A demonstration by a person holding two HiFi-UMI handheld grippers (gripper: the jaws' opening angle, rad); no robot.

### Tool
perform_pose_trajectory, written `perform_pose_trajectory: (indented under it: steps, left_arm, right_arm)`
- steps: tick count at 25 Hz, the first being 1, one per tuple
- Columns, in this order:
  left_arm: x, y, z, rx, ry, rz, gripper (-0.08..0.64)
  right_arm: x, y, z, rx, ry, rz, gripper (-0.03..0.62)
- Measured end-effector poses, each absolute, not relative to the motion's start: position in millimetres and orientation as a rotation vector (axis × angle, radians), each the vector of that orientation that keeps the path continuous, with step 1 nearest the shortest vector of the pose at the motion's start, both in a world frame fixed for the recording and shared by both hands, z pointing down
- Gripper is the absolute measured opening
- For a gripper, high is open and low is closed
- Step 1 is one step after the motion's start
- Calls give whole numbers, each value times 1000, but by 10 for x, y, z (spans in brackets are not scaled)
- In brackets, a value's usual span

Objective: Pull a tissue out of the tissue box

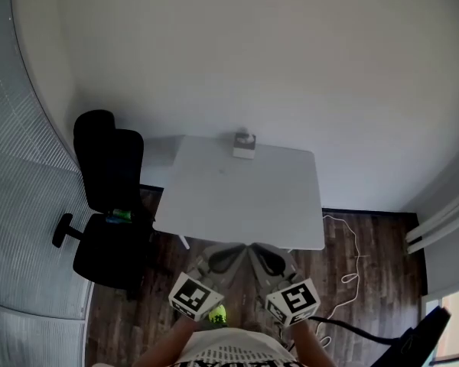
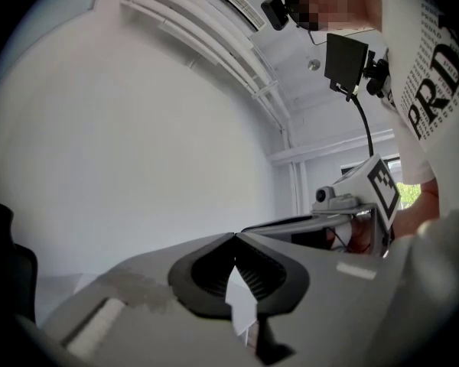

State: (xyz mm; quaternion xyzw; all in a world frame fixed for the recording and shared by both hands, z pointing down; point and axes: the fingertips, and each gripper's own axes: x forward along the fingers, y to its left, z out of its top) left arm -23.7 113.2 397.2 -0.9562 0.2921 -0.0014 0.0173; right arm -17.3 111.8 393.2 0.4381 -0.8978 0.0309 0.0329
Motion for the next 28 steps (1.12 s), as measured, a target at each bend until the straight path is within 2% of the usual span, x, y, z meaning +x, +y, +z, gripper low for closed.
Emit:
perform_pose_trajectory:
  steps: [4,9,15,28]
  left_arm:
    - [-259,979,3895,-2994,922,77,-10]
    - [-193,778,4024,-2985,913,-17,-9]
    - [-49,422,3958,-2980,1014,28,-9]
    - [520,-402,4009,-2930,1090,-52,-3]
  right_arm:
    - [-203,964,3944,1366,-2753,102,15]
    - [-118,732,3977,1344,-2758,112,23]
    - [19,363,3983,1277,-2791,117,32]
    - [601,-443,3959,1172,-2832,129,32]
